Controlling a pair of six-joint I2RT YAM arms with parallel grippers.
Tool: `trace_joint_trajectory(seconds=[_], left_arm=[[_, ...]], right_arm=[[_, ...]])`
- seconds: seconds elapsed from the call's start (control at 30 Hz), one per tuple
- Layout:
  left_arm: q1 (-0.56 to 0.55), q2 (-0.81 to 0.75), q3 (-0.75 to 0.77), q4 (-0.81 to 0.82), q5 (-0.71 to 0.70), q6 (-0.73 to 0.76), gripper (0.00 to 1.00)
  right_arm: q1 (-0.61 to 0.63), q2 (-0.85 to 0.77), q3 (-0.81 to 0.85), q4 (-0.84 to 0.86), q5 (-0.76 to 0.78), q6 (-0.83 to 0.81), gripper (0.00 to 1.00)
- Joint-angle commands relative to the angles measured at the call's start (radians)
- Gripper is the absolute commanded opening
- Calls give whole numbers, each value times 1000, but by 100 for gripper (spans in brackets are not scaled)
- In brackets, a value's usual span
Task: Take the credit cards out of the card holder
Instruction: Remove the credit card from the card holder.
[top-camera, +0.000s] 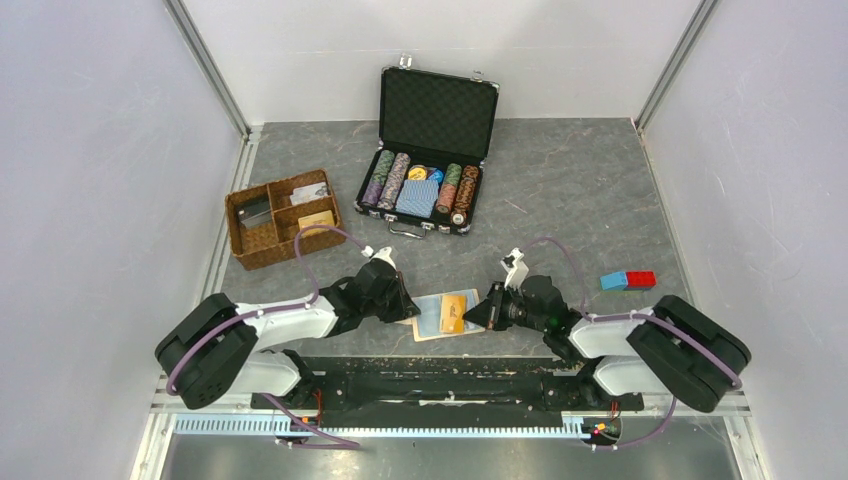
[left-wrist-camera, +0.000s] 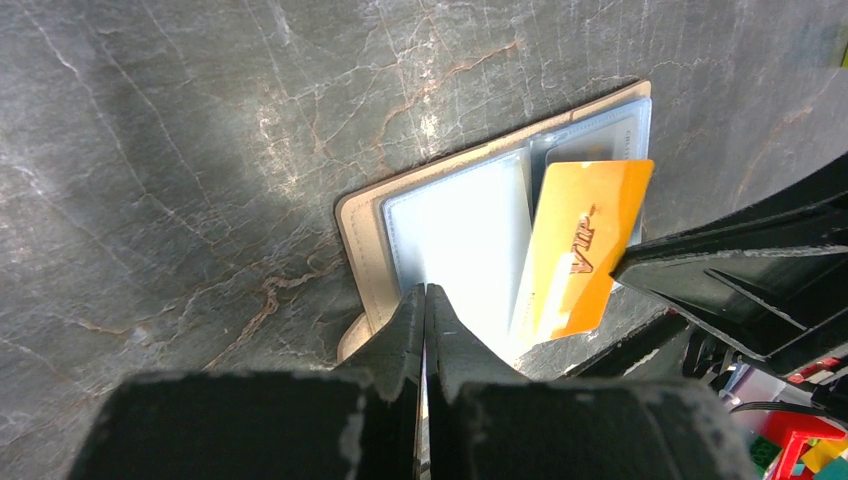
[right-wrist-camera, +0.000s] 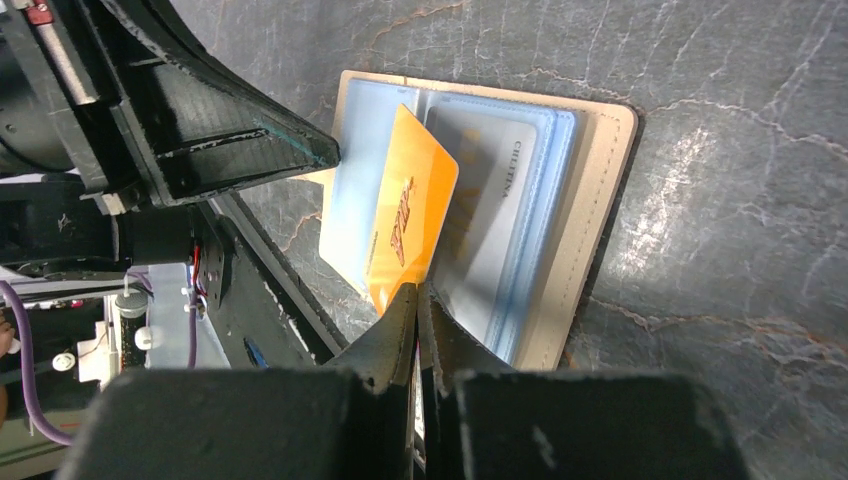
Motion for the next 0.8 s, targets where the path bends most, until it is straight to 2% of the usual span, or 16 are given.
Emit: trace_joint_trajectory(seconds=[0.0, 0.17, 0.3, 0.43, 0.53, 0.67, 0.77], left_arm=[[-3, -7, 33, -81, -19, 61, 11], [-4, -68, 79, -117, 11, 61, 36], [-4, -103, 101, -90, 40, 70, 44], [-4, -90, 108, -28, 66, 70, 45], [-4, -47, 109, 6, 109, 66, 41], [-5, 8, 111, 61, 178, 68, 36], [-7, 51, 115, 106, 208, 60, 30]], right_arm=[[-11, -96, -13, -79, 21, -39, 0], [-19, -181, -11, -144, 26, -57, 0], [-22, -213, -6, -165, 21, -69, 0], [-24, -213, 4, -183, 24, -77, 0], [-25, -192, 15, -193, 19, -86, 0], [-25, -201, 37, -253, 48, -115, 15], [-26, -218, 61, -315, 79, -139, 19]])
